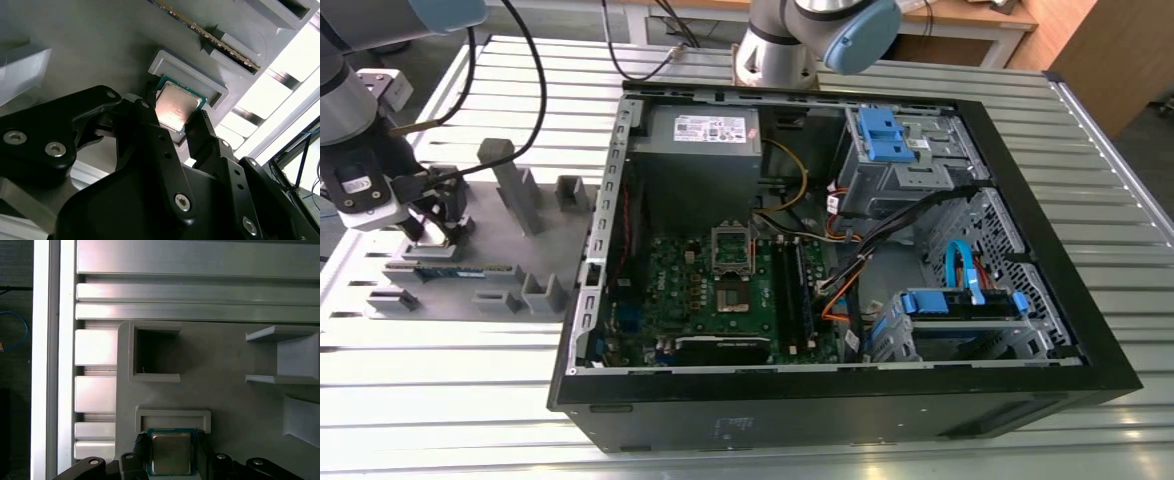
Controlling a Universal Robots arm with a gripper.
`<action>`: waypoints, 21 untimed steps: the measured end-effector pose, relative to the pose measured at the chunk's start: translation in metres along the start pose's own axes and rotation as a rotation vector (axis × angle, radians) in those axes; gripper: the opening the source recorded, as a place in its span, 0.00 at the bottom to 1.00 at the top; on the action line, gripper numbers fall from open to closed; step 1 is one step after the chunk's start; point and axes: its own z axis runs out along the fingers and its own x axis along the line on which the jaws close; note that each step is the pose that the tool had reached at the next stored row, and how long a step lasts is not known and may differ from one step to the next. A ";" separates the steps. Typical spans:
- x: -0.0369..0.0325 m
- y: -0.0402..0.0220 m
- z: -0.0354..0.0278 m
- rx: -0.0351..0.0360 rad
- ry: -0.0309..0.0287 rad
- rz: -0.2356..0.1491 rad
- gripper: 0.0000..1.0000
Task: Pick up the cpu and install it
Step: 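Pick up the cpu and move it towards the insertion slot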
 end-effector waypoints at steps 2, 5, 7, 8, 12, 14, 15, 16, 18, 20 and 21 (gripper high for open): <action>-0.0001 0.0000 0.0001 -0.0001 -0.0002 0.000 0.51; -0.0001 0.0000 0.0000 0.0000 0.0000 0.000 0.51; -0.0001 0.0000 0.0000 -0.0001 -0.0002 0.000 0.51; -0.0001 0.0000 0.0000 -0.0001 -0.0002 0.000 0.51; -0.0001 0.0000 -0.0001 0.0000 -0.0001 0.000 0.51; -0.0001 0.0000 -0.0001 0.0000 -0.0001 0.000 0.58; -0.0001 0.0000 -0.0001 -0.0001 -0.0001 0.000 0.58; -0.0001 0.0000 -0.0002 0.0000 -0.0001 0.000 0.58; -0.0001 0.0000 -0.0003 0.0001 -0.0001 0.000 0.58; -0.0001 0.0000 -0.0003 0.0000 -0.0001 0.000 0.58; -0.0001 0.0000 -0.0003 0.0000 -0.0001 0.000 0.58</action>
